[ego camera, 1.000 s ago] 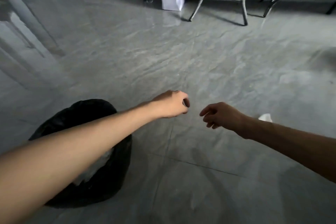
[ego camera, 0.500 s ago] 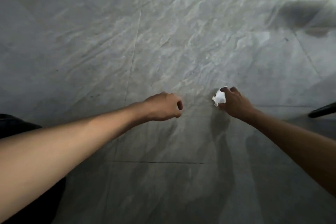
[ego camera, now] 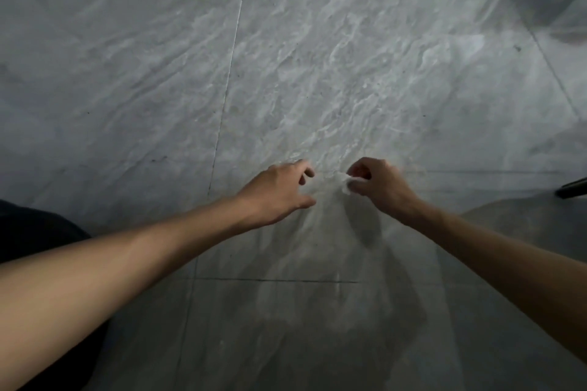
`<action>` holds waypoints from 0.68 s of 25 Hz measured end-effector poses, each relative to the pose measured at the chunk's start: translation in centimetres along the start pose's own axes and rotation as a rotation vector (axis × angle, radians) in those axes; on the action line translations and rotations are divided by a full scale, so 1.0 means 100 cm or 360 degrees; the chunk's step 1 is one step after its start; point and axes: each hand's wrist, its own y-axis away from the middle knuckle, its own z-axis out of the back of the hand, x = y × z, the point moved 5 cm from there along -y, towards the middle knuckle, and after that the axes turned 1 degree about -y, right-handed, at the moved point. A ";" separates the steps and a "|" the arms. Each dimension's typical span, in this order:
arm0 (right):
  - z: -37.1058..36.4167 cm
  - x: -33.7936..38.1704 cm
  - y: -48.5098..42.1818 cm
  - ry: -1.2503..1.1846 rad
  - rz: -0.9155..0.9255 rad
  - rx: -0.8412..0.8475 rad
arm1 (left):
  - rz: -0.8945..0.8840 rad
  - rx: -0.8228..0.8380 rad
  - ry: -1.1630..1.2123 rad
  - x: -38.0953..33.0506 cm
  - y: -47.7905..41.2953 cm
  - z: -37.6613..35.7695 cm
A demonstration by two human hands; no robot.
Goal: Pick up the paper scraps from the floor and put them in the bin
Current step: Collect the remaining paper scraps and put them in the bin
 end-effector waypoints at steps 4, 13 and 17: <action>-0.029 0.085 0.038 -0.0351 0.0258 0.0251 | -0.0048 -0.0115 0.0203 0.007 0.035 0.021; -0.086 0.260 0.090 -0.0037 0.0621 0.0649 | 0.0160 -0.0735 -0.0150 0.086 0.214 0.145; -0.127 0.331 0.117 0.0222 0.0890 0.0795 | 0.0569 -0.0826 -0.0193 0.160 0.307 0.176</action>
